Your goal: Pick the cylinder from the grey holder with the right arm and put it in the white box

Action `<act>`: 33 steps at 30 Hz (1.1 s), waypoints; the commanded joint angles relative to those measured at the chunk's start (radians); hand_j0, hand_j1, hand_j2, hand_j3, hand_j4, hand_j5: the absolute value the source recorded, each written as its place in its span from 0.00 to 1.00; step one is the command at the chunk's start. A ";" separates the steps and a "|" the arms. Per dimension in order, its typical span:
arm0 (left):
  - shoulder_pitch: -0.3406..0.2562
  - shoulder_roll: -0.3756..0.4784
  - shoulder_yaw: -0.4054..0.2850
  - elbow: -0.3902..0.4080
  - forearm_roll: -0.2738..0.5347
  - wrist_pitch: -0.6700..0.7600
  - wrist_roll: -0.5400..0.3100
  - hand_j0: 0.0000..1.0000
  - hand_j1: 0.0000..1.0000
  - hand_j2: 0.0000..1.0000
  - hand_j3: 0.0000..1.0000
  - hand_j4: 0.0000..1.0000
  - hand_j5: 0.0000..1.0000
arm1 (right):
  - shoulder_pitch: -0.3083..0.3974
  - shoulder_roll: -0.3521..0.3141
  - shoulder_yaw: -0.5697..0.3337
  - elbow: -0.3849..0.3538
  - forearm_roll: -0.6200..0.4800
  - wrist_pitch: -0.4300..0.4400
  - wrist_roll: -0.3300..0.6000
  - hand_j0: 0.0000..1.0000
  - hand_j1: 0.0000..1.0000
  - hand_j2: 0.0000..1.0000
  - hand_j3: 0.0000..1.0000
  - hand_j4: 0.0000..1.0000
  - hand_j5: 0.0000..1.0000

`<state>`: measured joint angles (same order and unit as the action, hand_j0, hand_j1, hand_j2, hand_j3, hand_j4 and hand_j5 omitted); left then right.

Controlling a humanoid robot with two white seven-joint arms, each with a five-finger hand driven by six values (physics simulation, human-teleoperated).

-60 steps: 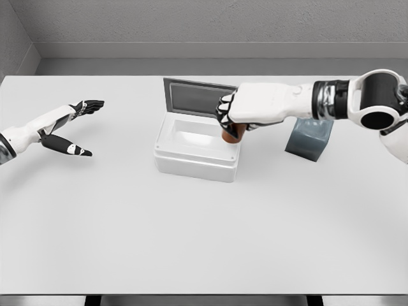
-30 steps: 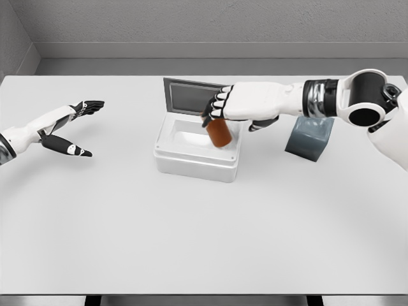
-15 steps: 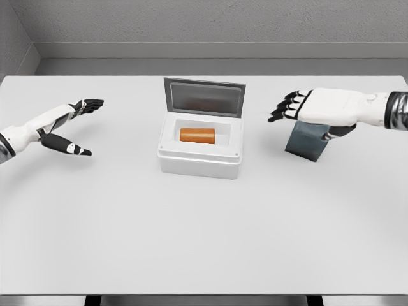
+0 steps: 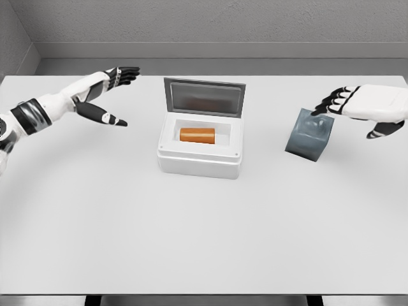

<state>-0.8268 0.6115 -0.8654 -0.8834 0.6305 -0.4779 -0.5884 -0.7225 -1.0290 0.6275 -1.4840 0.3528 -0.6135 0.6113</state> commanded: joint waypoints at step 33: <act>0.009 -0.084 0.046 -0.144 0.086 0.082 -0.023 1.00 1.00 1.00 1.00 1.00 1.00 | 0.000 -0.016 -0.026 -0.006 -0.006 0.003 0.000 1.00 1.00 1.00 1.00 1.00 1.00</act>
<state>-0.8161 0.5257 -0.8204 -1.0245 0.7084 -0.3936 -0.6110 -0.7225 -1.0438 0.6002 -1.4895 0.3520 -0.6134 0.6113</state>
